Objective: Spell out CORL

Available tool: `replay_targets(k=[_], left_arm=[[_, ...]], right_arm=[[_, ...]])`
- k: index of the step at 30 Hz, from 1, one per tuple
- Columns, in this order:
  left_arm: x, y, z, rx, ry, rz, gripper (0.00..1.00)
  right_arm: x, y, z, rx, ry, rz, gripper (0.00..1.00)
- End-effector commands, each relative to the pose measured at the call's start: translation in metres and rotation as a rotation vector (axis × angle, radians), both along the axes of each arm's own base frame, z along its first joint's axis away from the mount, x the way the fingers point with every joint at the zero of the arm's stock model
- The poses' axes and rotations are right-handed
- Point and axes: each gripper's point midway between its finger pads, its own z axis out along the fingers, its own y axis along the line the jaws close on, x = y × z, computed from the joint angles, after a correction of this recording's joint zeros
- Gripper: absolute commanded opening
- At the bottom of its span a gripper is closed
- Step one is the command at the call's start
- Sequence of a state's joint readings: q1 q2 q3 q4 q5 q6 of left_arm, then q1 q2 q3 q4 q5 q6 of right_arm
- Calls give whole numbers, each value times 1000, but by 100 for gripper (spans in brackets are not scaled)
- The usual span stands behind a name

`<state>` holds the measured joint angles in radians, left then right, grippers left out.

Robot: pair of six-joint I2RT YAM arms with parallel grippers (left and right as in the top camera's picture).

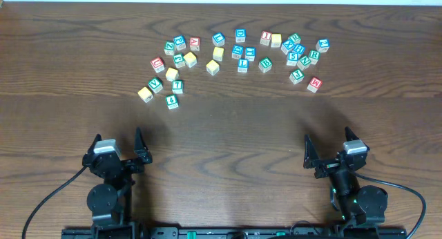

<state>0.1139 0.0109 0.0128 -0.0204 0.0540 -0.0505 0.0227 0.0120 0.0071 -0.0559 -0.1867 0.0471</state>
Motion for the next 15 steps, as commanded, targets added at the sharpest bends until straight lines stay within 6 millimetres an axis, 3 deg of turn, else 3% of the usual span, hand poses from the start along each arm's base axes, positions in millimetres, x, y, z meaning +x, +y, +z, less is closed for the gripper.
replay_targets(k=[1, 5, 15], left_arm=[[-1, -4, -13, 5, 45, -22, 98], [-1, -5, -11, 5, 42, -27, 98], [-1, -15, 16, 8, 6, -83, 98]], right_arm=[[0, 0, -2, -10, 3, 0, 99], [0, 0, -2, -10, 3, 0, 99], [0, 0, -2, -10, 3, 0, 99]])
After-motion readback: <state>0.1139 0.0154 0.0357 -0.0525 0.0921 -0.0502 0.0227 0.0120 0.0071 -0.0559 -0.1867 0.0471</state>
